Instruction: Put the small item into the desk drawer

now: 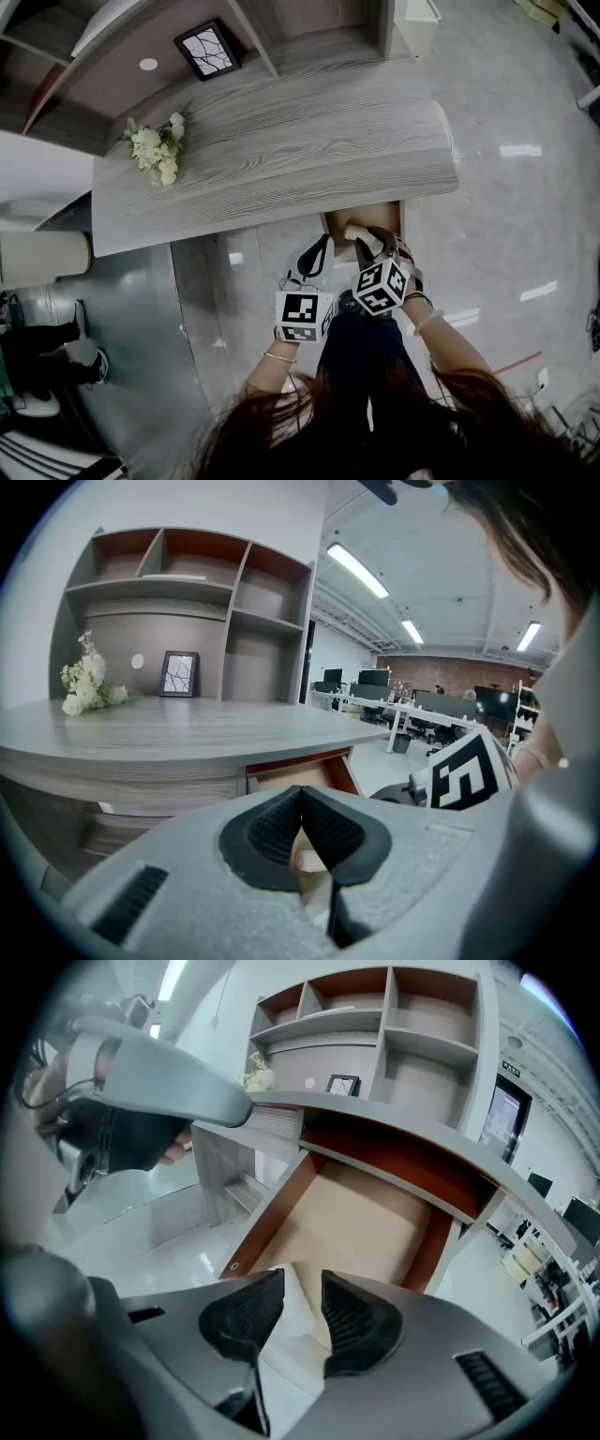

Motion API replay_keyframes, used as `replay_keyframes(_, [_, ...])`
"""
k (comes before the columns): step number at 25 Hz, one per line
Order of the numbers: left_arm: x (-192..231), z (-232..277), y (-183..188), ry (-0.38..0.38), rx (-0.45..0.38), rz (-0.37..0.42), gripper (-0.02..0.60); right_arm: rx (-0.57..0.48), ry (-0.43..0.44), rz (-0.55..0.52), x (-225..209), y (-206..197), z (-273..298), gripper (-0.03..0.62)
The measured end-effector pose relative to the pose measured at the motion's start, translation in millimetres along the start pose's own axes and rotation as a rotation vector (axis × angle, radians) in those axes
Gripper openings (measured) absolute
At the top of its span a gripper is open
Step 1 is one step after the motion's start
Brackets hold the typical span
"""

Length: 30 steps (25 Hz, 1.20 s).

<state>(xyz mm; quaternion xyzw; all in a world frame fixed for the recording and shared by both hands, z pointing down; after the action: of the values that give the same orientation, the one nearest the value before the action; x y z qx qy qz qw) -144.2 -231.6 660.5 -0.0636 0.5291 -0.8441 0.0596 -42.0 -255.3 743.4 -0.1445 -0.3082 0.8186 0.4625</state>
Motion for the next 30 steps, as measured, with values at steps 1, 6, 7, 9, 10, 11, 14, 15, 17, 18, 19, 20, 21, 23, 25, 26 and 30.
replay_keyframes(1, [-1.7, -1.5, 2.5, 0.002, -0.003, 0.004, 0.017, -0.006, -0.001, 0.005, -0.8, 1.2, -4.0, 0.121])
replay_keyframes(6, [-11.3, -8.9, 14.7, 0.011, -0.003, 0.027, 0.015, -0.037, -0.011, 0.014, -5.4, 9.5, -27.7, 0.097])
replay_keyframes(7, [-13.1, -11.2, 17.4, 0.014, -0.003, 0.027, 0.015, -0.043, -0.014, 0.018, -6.3, 11.5, -32.3, 0.093])
replay_keyframes(9, [-17.1, -16.7, 22.4, 0.021, -0.005, 0.017, 0.015, -0.051, -0.02, 0.031, -7.9, 14.6, -41.6, 0.087])
replay_keyframes(10, [-19.1, -19.5, 24.5, 0.025, -0.007, 0.009, 0.017, -0.056, -0.022, 0.036, -8.5, 16.0, -46.0, 0.086])
replay_keyframes(11, [-20.9, -22.0, 26.4, 0.028, -0.009, 0.003, 0.015, -0.06, -0.025, 0.039, -9.2, 17.7, -50.2, 0.086])
replay_keyframes(14, [-25.6, -27.6, 32.0, 0.035, -0.015, 0.0, 0.015, -0.076, -0.033, 0.042, -11.6, 22.6, -61.7, 0.081])
replay_keyframes(15, [-26.9, -29.4, 34.2, 0.036, -0.017, 0.001, 0.015, -0.081, -0.036, 0.045, -12.2, 23.8, -65.4, 0.077])
replay_keyframes(17, [-29.2, -33.6, 39.4, 0.044, -0.021, -0.002, 0.015, -0.089, -0.04, 0.046, -12.6, 25.6, -72.5, 0.068])
replay_keyframes(18, [-30.5, -36.1, 42.6, 0.05, -0.024, -0.008, 0.015, -0.09, -0.042, 0.044, -12.4, 26.1, -76.1, 0.061])
replay_keyframes(19, [-31.9, -38.8, 45.7, 0.056, -0.026, -0.015, 0.015, -0.091, -0.043, 0.04, -12.0, 26.6, -79.8, 0.054])
replay_keyframes(20, [-33.4, -41.8, 48.4, 0.062, -0.027, -0.018, 0.015, -0.093, -0.045, 0.036, -11.5, 27.3, -83.7, 0.048])
replay_keyframes(21, [-34.7, -44.8, 50.8, 0.066, -0.029, -0.018, 0.016, -0.097, -0.046, 0.033, -11.0, 28.6, -87.6, 0.046])
replay_keyframes(23, [-37.0, -50.8, 56.4, 0.073, -0.035, -0.016, 0.015, -0.11, -0.051, 0.035, -10.8, 32.5, -95.4, 0.046])
replay_keyframes(25, [-39.1, -55.6, 62.7, 0.082, -0.042, -0.021, 0.015, -0.127, -0.056, 0.041, -12.1, 37.6, -103.1, 0.045])
replay_keyframes(26, [-40.1, -57.8, 65.5, 0.086, -0.043, -0.024, 0.015, -0.136, -0.058, 0.042, -13.0, 40.5, -107.1, 0.045])
replay_keyframes(30, [-44.4, -68.3, 77.8, 0.105, -0.055, -0.035, 0.015, -0.157, -0.065, 0.037, -13.2, 50.0, -125.1, 0.043])
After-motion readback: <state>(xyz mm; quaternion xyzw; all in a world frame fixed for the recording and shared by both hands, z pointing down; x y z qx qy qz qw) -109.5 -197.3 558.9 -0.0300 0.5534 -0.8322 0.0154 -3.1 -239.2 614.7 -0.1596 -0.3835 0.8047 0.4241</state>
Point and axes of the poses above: the fingertips, and each gripper's own axes: z forward along the fingers, x to its left, y out of its top, the point moved 5 cm from there along -z, backward along the fingers, and after that the axes turned 11 degrees about y, right-handed, at the moved point
